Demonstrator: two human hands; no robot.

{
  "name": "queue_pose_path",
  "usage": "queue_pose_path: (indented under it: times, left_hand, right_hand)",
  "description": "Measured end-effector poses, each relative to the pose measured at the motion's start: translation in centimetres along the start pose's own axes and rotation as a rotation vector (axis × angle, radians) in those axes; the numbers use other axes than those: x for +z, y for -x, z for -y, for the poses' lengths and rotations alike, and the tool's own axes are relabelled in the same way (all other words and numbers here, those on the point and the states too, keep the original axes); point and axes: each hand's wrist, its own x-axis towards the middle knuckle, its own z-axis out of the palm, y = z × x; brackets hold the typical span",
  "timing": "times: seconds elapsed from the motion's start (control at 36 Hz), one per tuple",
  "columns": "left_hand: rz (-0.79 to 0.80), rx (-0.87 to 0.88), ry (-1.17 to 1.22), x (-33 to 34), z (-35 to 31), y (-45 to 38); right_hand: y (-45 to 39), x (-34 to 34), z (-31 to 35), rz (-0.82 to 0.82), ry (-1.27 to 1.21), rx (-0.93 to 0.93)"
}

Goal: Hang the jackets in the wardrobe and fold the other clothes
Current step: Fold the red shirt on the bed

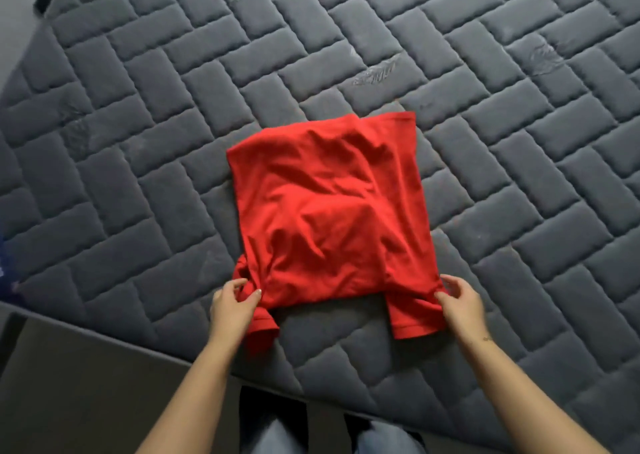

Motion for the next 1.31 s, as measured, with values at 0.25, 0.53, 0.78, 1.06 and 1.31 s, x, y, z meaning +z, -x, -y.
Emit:
queue_pose_path:
  times: [0.25, 0.53, 0.78, 1.06, 1.31]
  left_hand:
    - [0.023, -0.054, -0.319, 4.3, -0.1, -1.6]
    - [0.264, -0.006, 0.322, 1.7, -3.1, -1.0]
    - [0.520, -0.372, 1.124, -7.6, -10.2, -4.2]
    - [0.180, -0.506, 0.866, 2.4, -5.7, -3.6]
    - [-0.082, -0.095, 0.529, 7.3, -6.2, -4.1]
  right_hand:
    - [-3.1, 4.2, 0.3, -0.049, 0.443, 0.047]
    - [-1.6, 2.8, 1.2, 0.345, -0.525, 0.293]
    - [-5.2, -3.6, 9.1, 0.343, -1.053, 0.346]
    - [-5.6, 2.5, 4.4, 0.276, -0.792, 0.528]
    - [-7.3, 7.9, 5.1, -0.065, -0.294, 0.031]
